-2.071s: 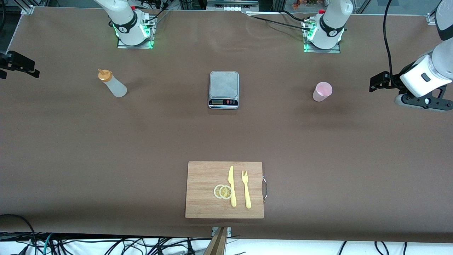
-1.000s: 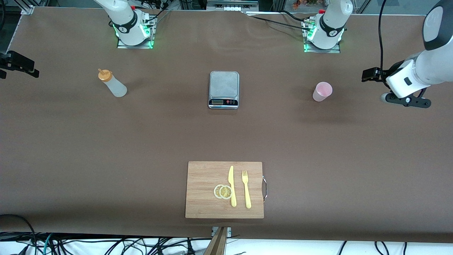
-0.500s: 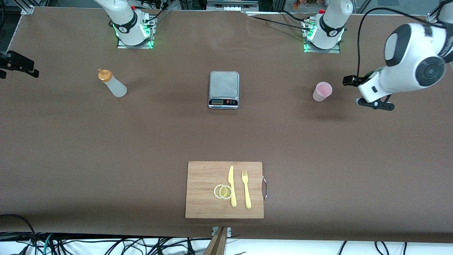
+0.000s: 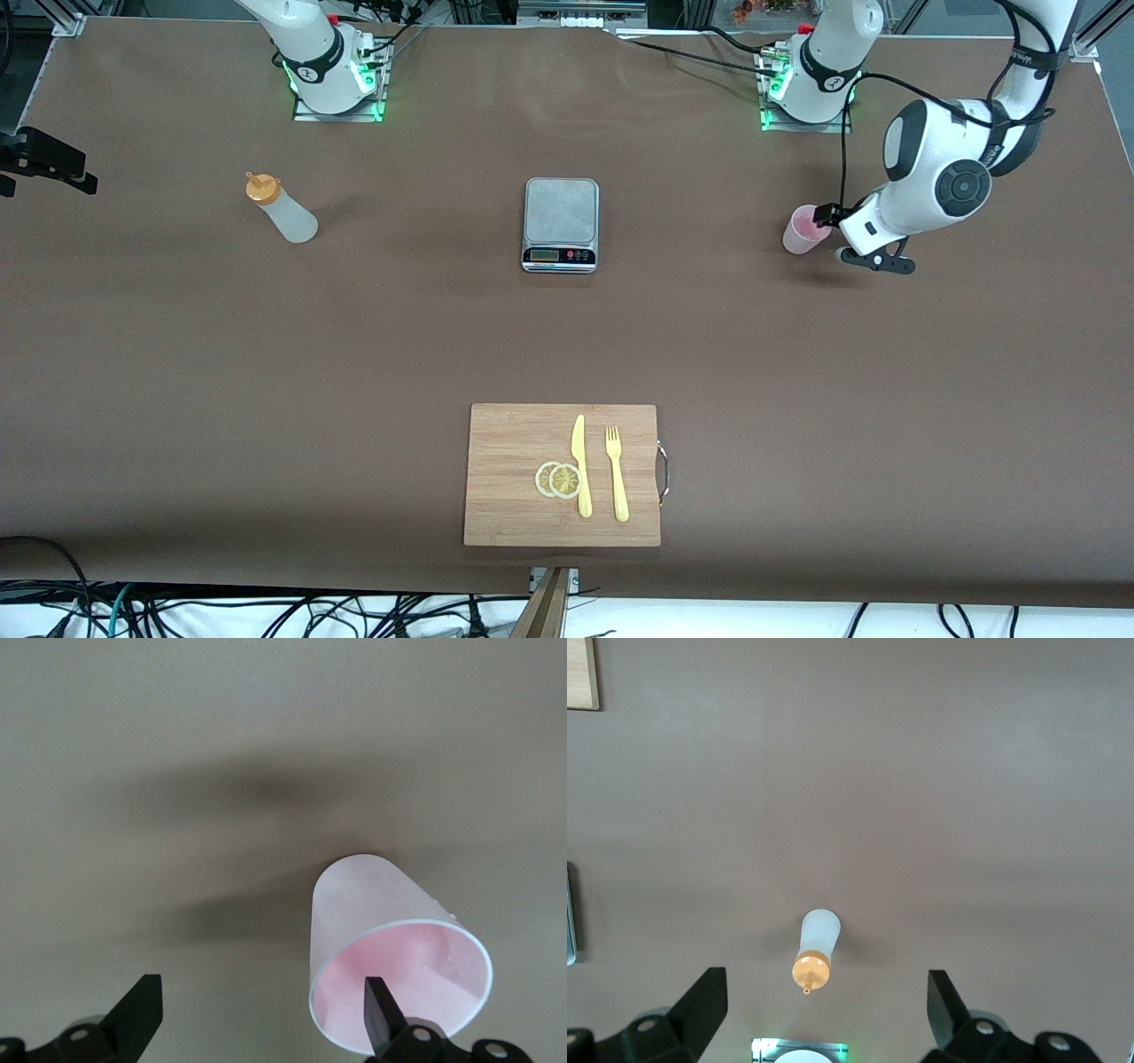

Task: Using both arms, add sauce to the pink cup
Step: 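Reach the left gripper down and grasp the pink cup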

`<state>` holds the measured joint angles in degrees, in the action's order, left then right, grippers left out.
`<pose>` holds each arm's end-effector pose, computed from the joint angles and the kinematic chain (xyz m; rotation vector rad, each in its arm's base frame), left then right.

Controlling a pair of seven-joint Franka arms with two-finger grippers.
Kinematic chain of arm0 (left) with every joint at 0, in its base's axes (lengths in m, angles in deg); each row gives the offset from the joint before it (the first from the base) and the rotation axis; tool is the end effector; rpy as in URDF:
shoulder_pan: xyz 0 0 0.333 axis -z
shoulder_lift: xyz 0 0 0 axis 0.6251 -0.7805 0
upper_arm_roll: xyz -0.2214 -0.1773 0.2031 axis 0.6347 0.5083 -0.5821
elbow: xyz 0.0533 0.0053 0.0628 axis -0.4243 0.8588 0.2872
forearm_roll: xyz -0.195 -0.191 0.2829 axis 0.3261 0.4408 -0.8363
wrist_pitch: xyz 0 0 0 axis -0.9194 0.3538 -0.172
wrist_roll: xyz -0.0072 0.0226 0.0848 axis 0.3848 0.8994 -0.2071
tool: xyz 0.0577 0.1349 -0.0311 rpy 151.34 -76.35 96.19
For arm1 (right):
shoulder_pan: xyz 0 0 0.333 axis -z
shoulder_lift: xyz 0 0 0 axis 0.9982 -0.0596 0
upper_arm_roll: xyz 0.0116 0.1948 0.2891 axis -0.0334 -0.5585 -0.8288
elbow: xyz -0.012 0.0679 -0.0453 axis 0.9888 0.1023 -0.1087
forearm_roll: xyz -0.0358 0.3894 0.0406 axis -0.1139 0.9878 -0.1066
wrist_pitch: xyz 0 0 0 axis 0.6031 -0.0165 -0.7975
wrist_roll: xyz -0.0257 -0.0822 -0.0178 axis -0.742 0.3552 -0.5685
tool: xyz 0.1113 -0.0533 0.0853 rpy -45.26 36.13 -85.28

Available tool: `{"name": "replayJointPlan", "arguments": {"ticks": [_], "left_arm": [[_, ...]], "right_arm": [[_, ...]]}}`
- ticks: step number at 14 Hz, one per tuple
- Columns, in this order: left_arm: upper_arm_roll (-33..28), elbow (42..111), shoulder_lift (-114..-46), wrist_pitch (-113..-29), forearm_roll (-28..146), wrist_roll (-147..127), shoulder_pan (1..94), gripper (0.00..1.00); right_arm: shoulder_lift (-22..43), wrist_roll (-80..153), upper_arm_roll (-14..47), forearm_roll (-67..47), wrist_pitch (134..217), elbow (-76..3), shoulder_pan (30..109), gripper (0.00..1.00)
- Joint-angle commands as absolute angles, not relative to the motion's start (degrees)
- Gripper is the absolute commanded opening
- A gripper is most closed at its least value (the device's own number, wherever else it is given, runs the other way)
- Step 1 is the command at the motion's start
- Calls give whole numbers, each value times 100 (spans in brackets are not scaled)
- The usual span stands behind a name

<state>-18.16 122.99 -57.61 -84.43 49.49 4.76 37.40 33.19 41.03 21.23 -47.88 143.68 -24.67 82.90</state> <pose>0.4014 -0.0086 0.2164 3.0681 -0.2629 -0.5199 0.5407 -0.0617 0.6188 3.1322 0.0833 -0.1316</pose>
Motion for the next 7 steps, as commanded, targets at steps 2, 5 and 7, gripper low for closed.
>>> {"name": "replayJointPlan", "arguments": {"ticks": [2, 5, 7], "left_arm": [[-1752, 12400, -5791, -8701, 4890, 583, 3763, 46], [-1717, 12391, -5827, -8711, 4899, 566, 3763, 0], [-1647, 12391, -5836, -8702, 5092, 574, 3764, 0]], "right_arm": [[3367, 4177, 2149, -4793, 14253, -2402, 8280, 100], [3367, 4177, 2140, -4793, 14210, -2402, 8280, 100], [3367, 4177, 2131, -4793, 14209, -2402, 8280, 100]]}}
